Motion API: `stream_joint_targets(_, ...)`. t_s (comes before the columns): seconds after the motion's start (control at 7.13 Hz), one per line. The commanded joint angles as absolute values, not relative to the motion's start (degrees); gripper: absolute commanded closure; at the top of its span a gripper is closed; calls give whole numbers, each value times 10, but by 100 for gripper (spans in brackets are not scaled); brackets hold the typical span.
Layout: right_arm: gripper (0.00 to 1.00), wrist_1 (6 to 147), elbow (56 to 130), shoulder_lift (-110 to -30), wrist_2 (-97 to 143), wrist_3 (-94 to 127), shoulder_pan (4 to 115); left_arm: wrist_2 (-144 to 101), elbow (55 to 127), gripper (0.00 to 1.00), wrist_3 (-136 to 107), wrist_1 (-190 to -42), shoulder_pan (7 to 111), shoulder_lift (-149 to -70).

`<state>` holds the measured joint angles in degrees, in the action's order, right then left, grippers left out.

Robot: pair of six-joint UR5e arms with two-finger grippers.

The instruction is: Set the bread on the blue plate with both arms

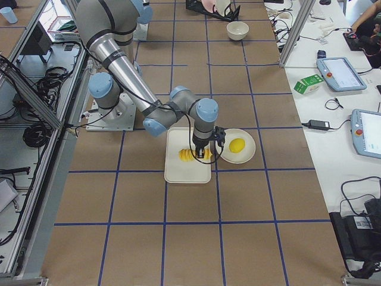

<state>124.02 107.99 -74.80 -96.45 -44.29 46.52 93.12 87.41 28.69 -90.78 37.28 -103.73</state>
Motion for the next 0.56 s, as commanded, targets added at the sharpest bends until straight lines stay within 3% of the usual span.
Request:
stream_joint_targets(0.0,76,1196,1078,-791,-963,-432,486,942,828,100,281,-1050,374,-986)
stream_joint_targets(0.42,77,1140,1035,-821,-956,-388,558,882,818,100,183,-1080,445,-967)
